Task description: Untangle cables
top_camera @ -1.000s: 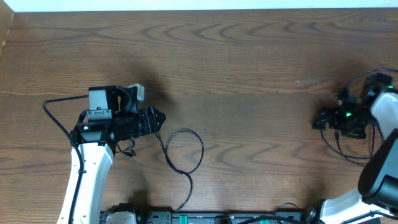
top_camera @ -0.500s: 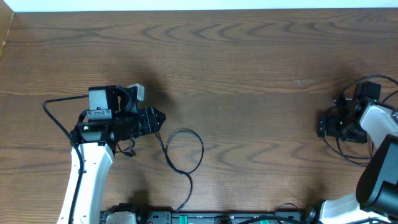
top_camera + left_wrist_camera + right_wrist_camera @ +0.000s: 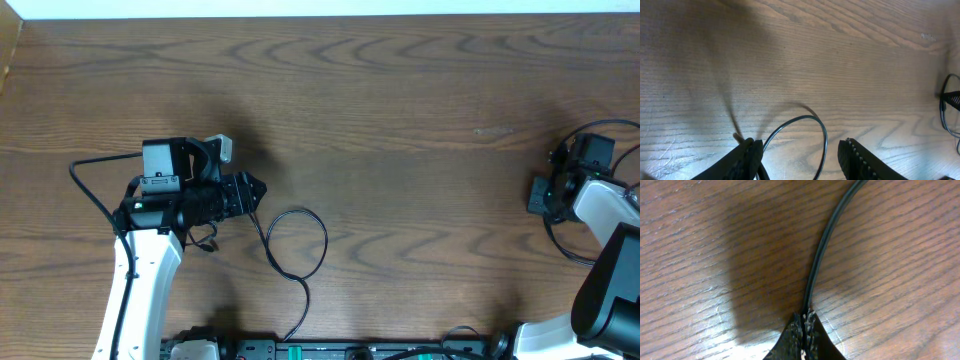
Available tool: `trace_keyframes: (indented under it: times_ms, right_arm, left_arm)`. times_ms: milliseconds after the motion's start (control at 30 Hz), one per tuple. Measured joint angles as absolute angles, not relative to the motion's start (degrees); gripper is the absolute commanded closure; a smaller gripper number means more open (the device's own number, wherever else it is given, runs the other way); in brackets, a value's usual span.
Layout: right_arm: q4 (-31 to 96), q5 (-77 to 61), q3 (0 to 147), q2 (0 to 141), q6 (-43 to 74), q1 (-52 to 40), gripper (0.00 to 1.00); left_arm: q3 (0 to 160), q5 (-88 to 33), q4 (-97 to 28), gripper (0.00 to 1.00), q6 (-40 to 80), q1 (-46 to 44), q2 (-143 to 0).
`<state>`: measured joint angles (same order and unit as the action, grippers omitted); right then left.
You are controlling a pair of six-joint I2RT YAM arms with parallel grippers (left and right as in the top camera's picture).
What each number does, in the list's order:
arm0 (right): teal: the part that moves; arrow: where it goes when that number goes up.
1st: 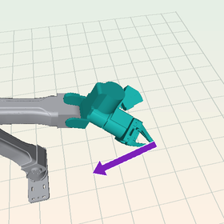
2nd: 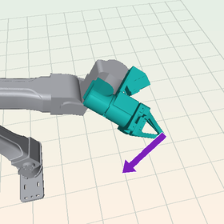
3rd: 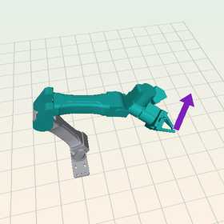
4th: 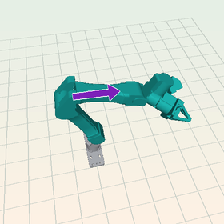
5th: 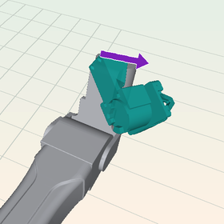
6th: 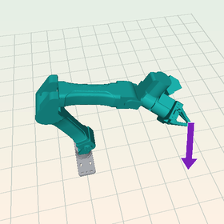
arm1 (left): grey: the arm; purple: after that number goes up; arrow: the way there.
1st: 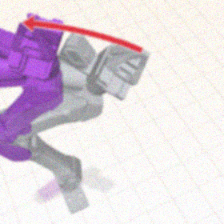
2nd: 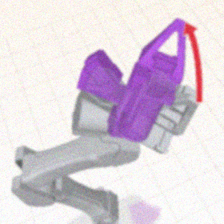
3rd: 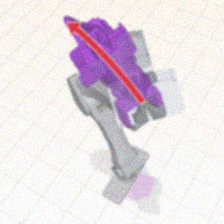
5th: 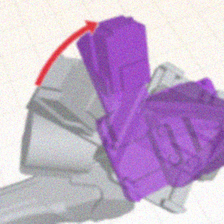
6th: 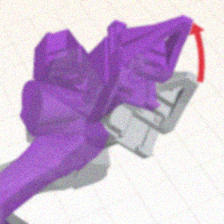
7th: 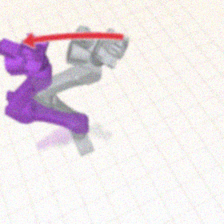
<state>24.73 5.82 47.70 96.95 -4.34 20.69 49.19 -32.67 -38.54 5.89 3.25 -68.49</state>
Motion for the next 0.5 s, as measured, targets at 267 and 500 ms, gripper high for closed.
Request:
trace_keyframes:
  times_ms: [267,500]
  right_arm:
    - [24.4,3.2,52.1,99.8,-3.1,22.7,0.99]
    - [25.3,-0.2,64.8,102.0,-3.1,26.6,0.99]
  left_arm:
    - [49.2,-32.7,-38.5,0.46,5.9,3.2,-68.5]
    - [49.2,-32.7,-38.5,0.46,5.9,3.2,-68.5]
